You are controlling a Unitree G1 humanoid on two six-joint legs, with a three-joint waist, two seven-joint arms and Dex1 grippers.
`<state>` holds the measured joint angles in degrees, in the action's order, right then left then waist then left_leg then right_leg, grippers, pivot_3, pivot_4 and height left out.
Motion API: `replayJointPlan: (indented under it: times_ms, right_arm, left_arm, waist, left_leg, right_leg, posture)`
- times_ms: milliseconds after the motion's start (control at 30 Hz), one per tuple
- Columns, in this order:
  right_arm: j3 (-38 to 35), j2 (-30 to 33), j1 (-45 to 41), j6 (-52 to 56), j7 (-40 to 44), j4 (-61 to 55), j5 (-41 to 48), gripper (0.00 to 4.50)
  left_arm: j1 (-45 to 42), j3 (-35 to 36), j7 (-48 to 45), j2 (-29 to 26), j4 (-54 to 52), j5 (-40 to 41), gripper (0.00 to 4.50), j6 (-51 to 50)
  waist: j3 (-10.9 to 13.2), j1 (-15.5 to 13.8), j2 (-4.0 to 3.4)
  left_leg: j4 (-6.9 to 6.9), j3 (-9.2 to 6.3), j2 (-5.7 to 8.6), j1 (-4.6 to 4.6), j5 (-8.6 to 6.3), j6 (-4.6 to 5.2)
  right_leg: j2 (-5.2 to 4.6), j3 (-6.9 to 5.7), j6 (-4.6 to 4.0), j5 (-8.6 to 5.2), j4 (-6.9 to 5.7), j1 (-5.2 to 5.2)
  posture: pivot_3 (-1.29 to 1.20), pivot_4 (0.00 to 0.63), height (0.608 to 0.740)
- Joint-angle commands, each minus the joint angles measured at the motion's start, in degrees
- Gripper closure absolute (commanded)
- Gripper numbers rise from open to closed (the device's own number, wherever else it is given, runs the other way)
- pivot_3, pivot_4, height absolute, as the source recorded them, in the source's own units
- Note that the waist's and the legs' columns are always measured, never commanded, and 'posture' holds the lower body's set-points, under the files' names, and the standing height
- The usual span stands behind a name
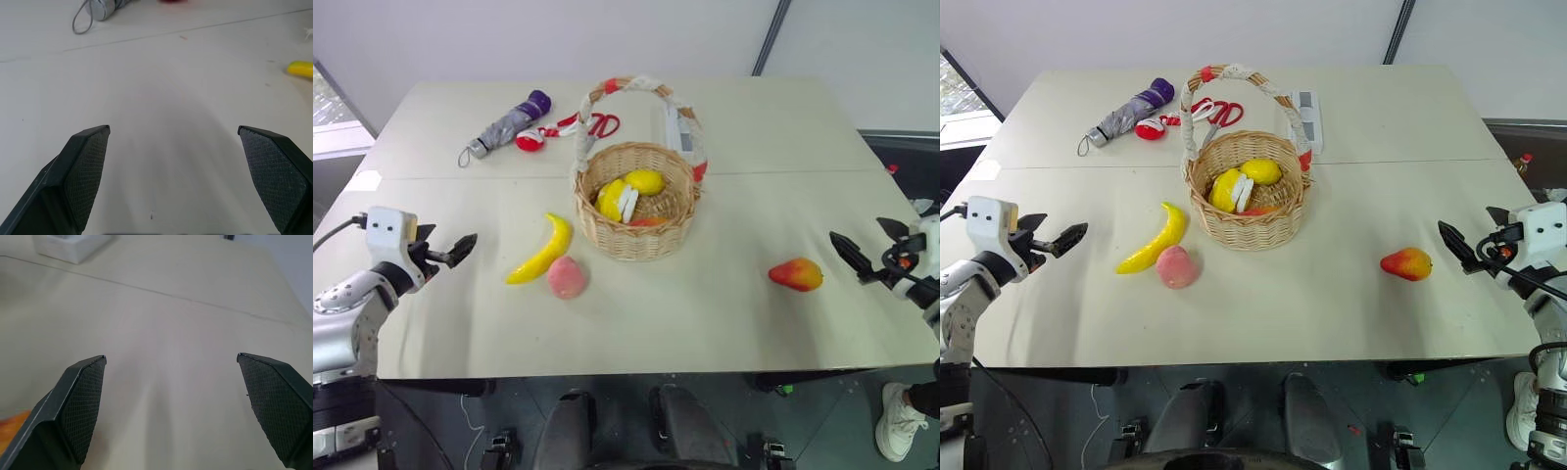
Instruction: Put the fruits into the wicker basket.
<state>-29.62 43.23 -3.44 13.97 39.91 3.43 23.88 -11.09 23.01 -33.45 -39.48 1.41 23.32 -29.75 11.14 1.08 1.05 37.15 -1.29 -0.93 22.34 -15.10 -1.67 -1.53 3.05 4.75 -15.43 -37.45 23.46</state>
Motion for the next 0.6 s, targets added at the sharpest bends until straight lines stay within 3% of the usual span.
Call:
replayJointPlan:
  times_ms: [33, 200, 367, 600]
  right_arm:
    - [0.1, 2.1, 0.2, 3.1, 2.5, -9.5, 3.6, 0.04]
    - [2.0, 4.7, 2.5, 11.5, 6.3, -25.1, 10.8, 0.04]
    - [9.7, 6.2, -1.2, 19.5, 6.6, -39.5, 19.5, 0.04]
    - [21.9, 2.5, -8.9, 20.9, 4.7, -42.6, 18.6, 0.04]
  left_arm:
    - [-2.7, -1.5, -0.7, -0.6, -6.7, 3.6, 0.00, -5.2]
    - [-6.9, -6.6, -0.5, -1.8, -11.7, 5.0, 0.00, -14.3]
    - [-13.8, -13.1, 3.0, -0.3, -14.6, 5.2, 0.00, -25.6]
    - [-21.8, -25.1, 5.7, 0.7, -14.0, 1.5, 0.00, -34.9]
  waist:
    - [0.0, -0.1, 0.00]
    - [0.0, -0.1, 0.01]
    - [0.0, 0.1, 0.04]
    - [0.0, -0.1, 0.09]
  left_leg:
    - [0.00, -0.02, 0.00, 0.01, 0.00, 0.00]
    - [0.00, -0.23, 0.02, 0.03, 0.00, 0.00]
    - [0.03, -0.27, 0.03, 0.02, 0.00, 0.00]
    - [0.09, -0.31, 0.11, 0.07, 0.00, 0.00]
  right_leg:
    - [-0.01, 0.00, 0.00, 0.00, 0.00, 0.00]
    - [0.00, -0.01, 0.01, 0.00, 0.00, 0.00]
    - [0.09, -0.04, 0.01, 0.00, -0.01, -0.01]
    - [0.08, -0.06, 0.02, -0.01, 0.02, -0.02]
  posture:
    - [0.00, 0.150, 0.740]
    - [0.00, 0.150, 0.740]
    - [0.00, 0.150, 0.740]
    - [0.00, 0.150, 0.740]
